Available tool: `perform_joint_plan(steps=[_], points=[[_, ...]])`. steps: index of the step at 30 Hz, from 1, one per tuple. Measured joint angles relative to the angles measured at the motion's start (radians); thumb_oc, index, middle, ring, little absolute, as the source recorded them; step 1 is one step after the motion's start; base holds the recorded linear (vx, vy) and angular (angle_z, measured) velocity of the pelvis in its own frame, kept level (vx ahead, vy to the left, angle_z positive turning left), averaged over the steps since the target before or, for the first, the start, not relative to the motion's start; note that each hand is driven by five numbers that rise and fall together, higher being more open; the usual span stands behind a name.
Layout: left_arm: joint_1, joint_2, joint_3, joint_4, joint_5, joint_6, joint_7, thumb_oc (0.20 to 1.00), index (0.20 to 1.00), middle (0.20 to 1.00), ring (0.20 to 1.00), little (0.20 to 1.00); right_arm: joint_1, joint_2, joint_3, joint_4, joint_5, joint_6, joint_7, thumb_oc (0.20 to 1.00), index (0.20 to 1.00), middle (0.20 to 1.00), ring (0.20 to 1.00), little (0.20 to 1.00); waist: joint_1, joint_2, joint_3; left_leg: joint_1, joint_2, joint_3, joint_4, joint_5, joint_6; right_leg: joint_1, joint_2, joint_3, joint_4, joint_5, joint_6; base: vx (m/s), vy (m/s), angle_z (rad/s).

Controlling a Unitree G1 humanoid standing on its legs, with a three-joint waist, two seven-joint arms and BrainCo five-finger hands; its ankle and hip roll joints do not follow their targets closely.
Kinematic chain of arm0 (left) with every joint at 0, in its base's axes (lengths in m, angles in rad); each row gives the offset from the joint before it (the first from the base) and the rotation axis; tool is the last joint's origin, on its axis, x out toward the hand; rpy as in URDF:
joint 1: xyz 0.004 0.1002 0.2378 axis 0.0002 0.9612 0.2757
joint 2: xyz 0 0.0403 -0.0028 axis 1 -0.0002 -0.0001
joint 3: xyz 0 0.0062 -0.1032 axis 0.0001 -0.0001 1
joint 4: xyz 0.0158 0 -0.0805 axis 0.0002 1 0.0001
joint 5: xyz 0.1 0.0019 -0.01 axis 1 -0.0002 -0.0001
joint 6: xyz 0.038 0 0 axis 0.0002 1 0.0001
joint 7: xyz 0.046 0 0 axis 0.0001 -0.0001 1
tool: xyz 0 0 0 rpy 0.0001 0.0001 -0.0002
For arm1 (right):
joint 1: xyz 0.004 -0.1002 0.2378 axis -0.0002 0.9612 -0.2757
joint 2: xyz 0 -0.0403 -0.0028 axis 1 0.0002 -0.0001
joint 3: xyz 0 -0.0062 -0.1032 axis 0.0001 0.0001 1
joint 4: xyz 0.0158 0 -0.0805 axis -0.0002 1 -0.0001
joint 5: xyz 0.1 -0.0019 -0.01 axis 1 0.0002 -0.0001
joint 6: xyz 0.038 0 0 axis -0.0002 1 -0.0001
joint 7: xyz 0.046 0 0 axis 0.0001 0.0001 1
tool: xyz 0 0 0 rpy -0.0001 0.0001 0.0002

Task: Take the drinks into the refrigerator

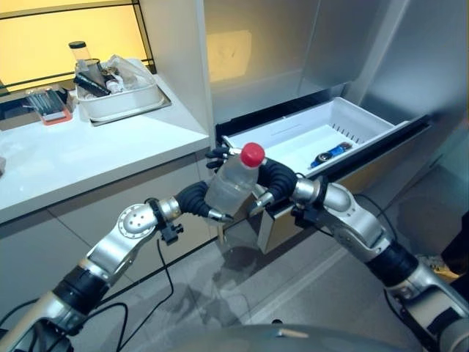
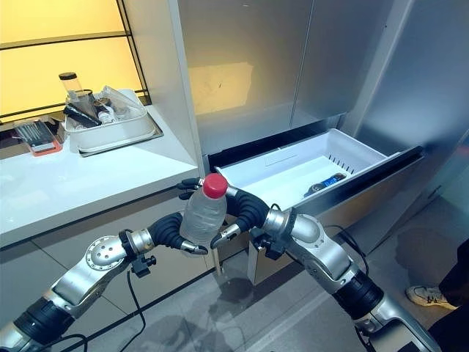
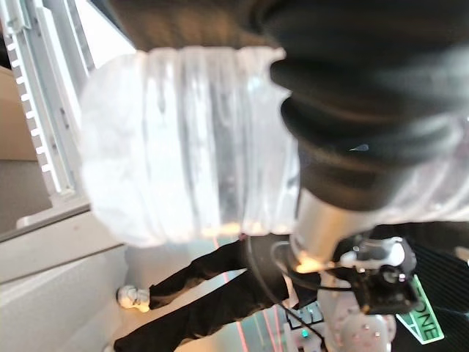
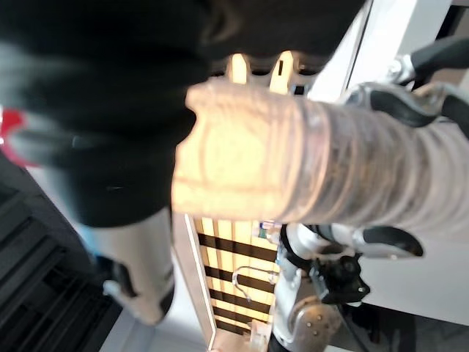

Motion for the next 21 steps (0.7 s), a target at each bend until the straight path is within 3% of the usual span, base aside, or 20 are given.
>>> perform_joint_plan(steps=[19,20,21], points=[[-0.001,-0.025,0.000,0.002,0.039,-0.003,0.030,0.200,0.200,0.200,0.200,0.200,-0.055,0.056,0.045,0.043,0.001,-0.003,-0.044,1.000,1.000,1.000,1.000,1.000,0.004,0.004,0.013,-0.004,0.000,-0.013,0.004,0.001,-0.001,0.003,-0.001,-0.012,0.000,0.003,-0.004,0.00,0.000,0.01],[-0.001,-0.025,0.000,0.002,0.039,-0.003,0.031,0.200,0.200,0.200,0.200,0.200,-0.055,0.056,0.046,0.043,0.001,-0.003,-0.044,0.683,0.683,0.683,0.683,0.683,0.004,0.004,0.013,-0.004,0.000,-0.013,0.004,0.001,-0.001,0.003,-0.001,-0.012,0.000,0.003,-0.004,0.00,0.000,0.00],[-0.001,-0.025,0.000,0.002,0.039,-0.003,0.032,0.200,0.200,0.200,0.200,0.200,-0.055,0.056,0.046,0.043,0.001,-0.003,-0.044,0.592,0.592,0.592,0.592,0.592,0.005,0.004,0.013,-0.004,0.000,-0.013,0.004,0.001,-0.001,0.003,-0.001,-0.012,0.000,0.003,-0.005,0.00,0.000,0.00]])
